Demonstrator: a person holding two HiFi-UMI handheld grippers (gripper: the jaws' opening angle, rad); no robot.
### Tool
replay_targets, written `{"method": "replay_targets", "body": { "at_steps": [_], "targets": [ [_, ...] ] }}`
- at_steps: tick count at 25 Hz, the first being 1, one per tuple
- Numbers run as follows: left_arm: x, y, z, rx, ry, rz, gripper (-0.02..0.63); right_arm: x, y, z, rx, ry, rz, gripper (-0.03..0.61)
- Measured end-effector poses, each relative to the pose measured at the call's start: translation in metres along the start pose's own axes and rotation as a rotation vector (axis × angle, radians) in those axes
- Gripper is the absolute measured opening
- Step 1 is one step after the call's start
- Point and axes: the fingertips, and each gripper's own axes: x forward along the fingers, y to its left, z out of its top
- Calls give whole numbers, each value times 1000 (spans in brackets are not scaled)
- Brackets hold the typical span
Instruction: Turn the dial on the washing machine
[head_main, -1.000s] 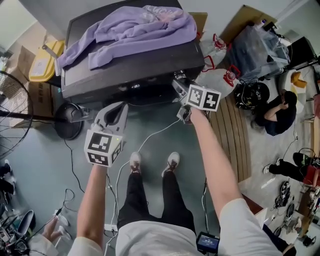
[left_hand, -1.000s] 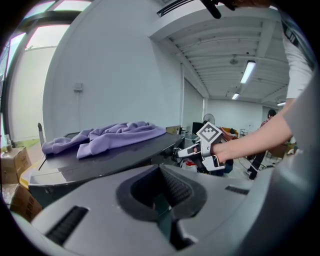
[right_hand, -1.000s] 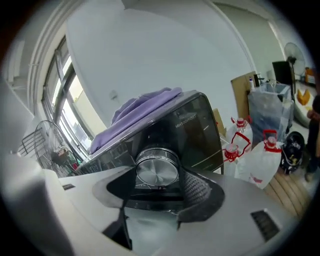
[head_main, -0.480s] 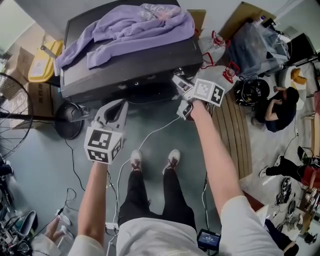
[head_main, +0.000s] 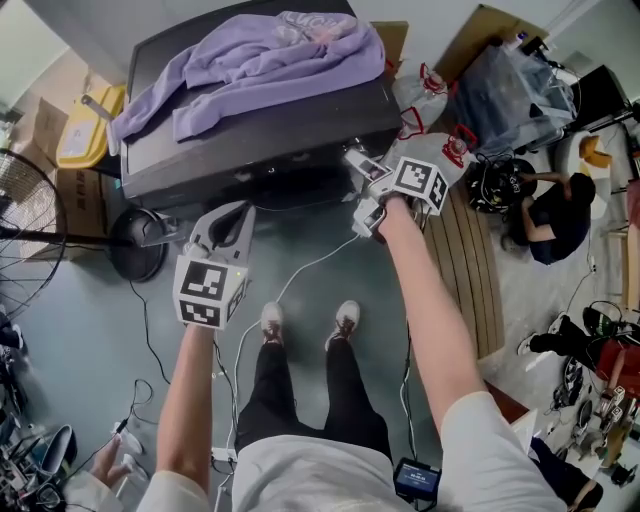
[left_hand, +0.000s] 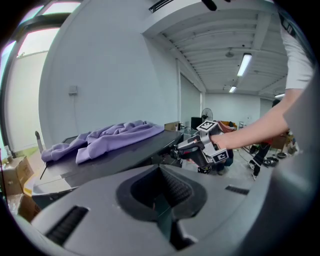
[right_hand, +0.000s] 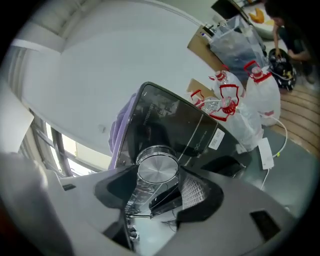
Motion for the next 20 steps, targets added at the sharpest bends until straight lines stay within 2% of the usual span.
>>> {"method": "replay_targets", "body": {
  "at_steps": [4, 7, 12, 14, 16, 20],
  "targets": [
    [-2, 1, 1, -25, -9, -1, 12, -1, -1, -1, 113, -10, 31, 265],
    [-2, 0, 2, -39, -15, -6, 12, -2, 1, 0, 190, -28, 65, 225],
    [-3, -4, 0, -39, -12, -13, 12, -4, 2, -1, 166, -47, 96, 224],
    [-4, -4, -3, -40, -8, -13, 12, -6, 5, -4, 64, -47, 94, 229],
    [-4, -4, -5, -42, -4, -14, 12, -8, 7, -7, -166, -40, 22, 270],
    [-4, -4, -9, -45, 2, -19, 12, -12, 4, 4, -625, -72, -182, 291]
  ]
}}
